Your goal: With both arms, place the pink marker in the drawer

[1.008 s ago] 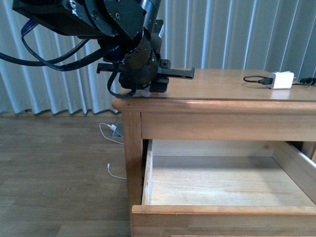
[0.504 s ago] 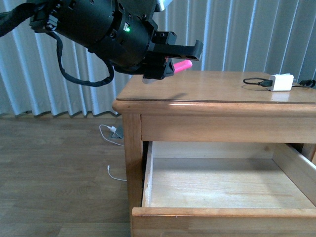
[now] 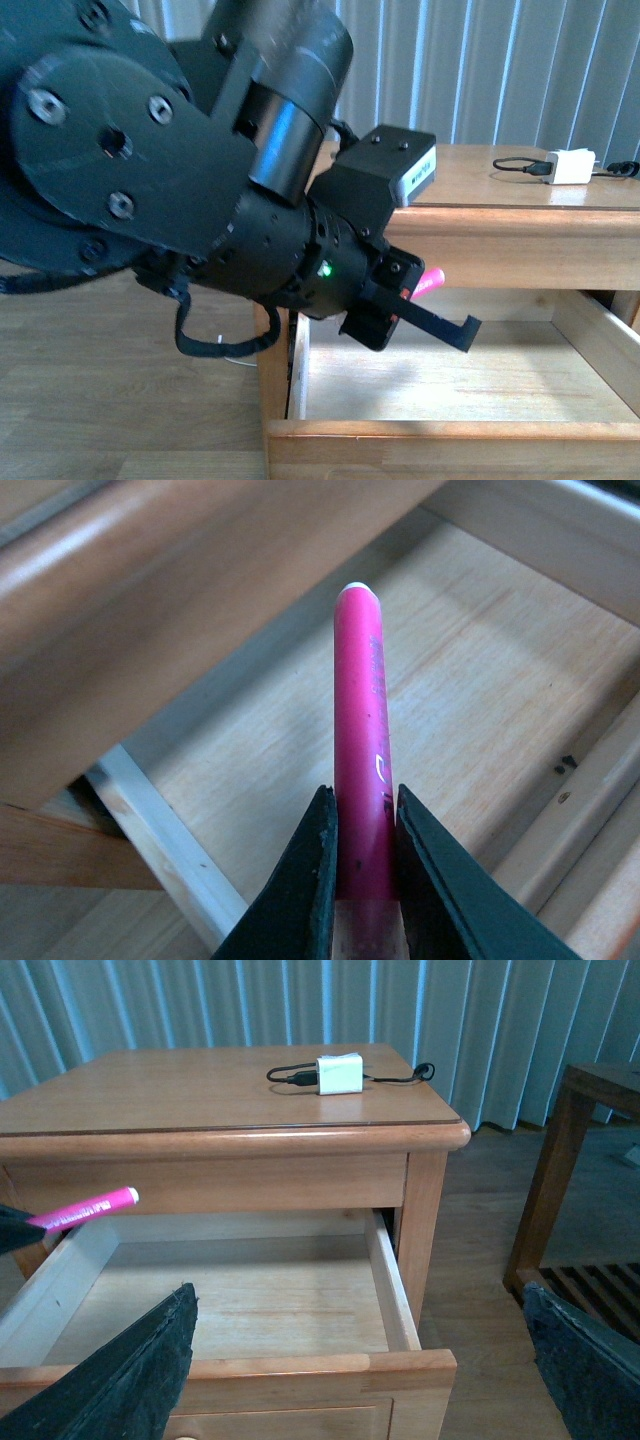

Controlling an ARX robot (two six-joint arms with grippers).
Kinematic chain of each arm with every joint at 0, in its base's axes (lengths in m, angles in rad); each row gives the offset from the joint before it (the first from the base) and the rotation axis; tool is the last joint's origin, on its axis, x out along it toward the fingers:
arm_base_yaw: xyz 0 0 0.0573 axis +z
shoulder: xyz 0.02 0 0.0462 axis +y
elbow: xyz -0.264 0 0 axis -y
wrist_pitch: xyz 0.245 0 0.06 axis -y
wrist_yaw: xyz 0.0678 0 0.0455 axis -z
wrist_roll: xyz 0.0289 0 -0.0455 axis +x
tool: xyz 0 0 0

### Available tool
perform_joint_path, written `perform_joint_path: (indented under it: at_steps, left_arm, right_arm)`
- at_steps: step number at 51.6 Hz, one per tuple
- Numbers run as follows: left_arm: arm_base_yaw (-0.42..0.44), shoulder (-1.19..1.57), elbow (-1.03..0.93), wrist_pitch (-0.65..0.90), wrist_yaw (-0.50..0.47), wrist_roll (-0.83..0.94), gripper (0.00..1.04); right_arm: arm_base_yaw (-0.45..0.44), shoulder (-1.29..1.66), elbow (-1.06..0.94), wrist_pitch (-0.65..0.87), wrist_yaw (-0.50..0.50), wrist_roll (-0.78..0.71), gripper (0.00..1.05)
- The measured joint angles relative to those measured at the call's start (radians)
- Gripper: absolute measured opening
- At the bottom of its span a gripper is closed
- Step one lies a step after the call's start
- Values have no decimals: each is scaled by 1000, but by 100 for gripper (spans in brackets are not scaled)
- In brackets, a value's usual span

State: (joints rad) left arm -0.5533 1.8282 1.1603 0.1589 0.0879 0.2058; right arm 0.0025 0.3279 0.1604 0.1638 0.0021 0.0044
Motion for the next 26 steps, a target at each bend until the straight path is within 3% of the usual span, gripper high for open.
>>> perform_joint_path:
  at_steps: [17, 26]
  left_arm:
    - [-24, 196, 115, 10, -61, -55, 14]
    - [-26, 203, 125, 5, -32, -76, 43]
  right_arm:
    - [0, 0, 0, 0, 0, 0, 96]
    - [0, 0, 0, 0, 0, 0, 96]
